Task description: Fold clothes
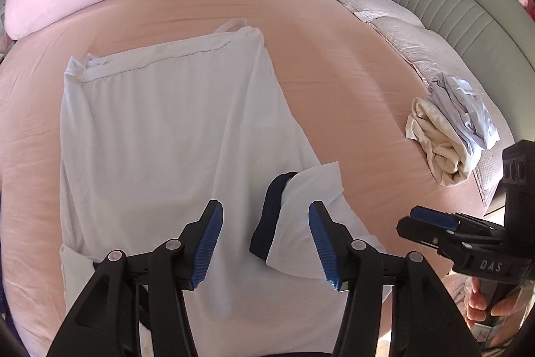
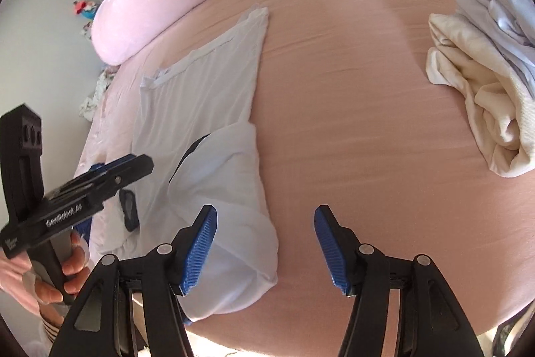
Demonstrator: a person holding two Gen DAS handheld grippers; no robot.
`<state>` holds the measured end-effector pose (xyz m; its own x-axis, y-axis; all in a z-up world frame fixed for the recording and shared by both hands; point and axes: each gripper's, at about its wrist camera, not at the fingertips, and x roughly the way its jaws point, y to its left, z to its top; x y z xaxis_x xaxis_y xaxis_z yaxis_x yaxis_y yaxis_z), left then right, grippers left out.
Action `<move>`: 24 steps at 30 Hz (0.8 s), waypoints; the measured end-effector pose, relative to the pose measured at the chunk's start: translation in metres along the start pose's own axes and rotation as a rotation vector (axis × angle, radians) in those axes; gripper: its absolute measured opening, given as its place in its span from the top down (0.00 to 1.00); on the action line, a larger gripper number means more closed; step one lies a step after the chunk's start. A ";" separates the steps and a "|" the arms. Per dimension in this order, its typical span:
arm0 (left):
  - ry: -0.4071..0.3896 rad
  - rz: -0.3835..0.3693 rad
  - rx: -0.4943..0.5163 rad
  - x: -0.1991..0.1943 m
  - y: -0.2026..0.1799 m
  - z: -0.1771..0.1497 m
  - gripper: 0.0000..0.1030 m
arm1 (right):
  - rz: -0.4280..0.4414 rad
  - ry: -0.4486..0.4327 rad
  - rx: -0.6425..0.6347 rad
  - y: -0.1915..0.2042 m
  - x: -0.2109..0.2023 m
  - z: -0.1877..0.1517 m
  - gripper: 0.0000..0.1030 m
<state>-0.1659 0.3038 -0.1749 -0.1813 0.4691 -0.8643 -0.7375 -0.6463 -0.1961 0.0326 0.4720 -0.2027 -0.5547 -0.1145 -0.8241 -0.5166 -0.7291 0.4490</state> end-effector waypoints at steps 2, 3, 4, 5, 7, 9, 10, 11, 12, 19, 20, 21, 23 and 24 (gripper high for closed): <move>0.017 -0.013 0.002 0.011 0.000 0.007 0.51 | -0.021 0.025 0.065 -0.006 0.013 0.017 0.42; 0.027 -0.018 0.001 0.017 -0.001 0.009 0.51 | -0.024 0.045 0.084 -0.008 0.019 0.025 0.42; 0.038 -0.029 0.004 0.022 -0.003 0.012 0.51 | -0.018 0.049 0.082 -0.007 0.023 0.032 0.42; 0.051 -0.040 0.007 0.028 -0.005 0.014 0.51 | -0.012 0.052 0.079 -0.006 0.028 0.038 0.42; 0.069 -0.044 0.006 0.036 -0.005 0.015 0.51 | -0.003 0.052 0.070 0.000 0.036 0.047 0.42; 0.080 -0.040 0.003 0.042 -0.005 0.015 0.51 | 0.014 0.052 0.071 0.005 0.044 0.055 0.42; 0.078 -0.037 0.003 0.043 -0.006 0.015 0.51 | 0.041 0.052 0.098 0.003 0.049 0.057 0.42; 0.078 -0.039 0.005 0.044 -0.007 0.014 0.51 | 0.069 0.052 0.125 0.002 0.054 0.058 0.42; 0.080 -0.050 0.007 0.045 -0.007 0.013 0.51 | 0.101 0.053 0.152 0.000 0.060 0.060 0.43; 0.089 -0.034 0.052 0.056 -0.013 0.009 0.51 | 0.262 0.107 0.253 -0.008 0.091 0.069 0.54; 0.090 -0.039 0.051 0.058 -0.013 0.009 0.51 | 0.278 0.118 0.266 -0.008 0.094 0.067 0.54; 0.087 -0.057 0.046 0.059 -0.013 0.009 0.51 | 0.294 0.128 0.278 -0.008 0.098 0.065 0.54; 0.071 -0.084 0.047 0.057 -0.014 0.008 0.51 | 0.325 0.144 0.302 -0.008 0.103 0.062 0.54; 0.061 -0.092 0.053 0.056 -0.016 0.008 0.53 | 0.337 0.141 0.310 -0.009 0.103 0.060 0.54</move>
<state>-0.1693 0.3449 -0.2161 -0.0727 0.4862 -0.8708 -0.7827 -0.5689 -0.2523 -0.0594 0.5075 -0.2710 -0.6421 -0.4160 -0.6440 -0.5051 -0.4023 0.7635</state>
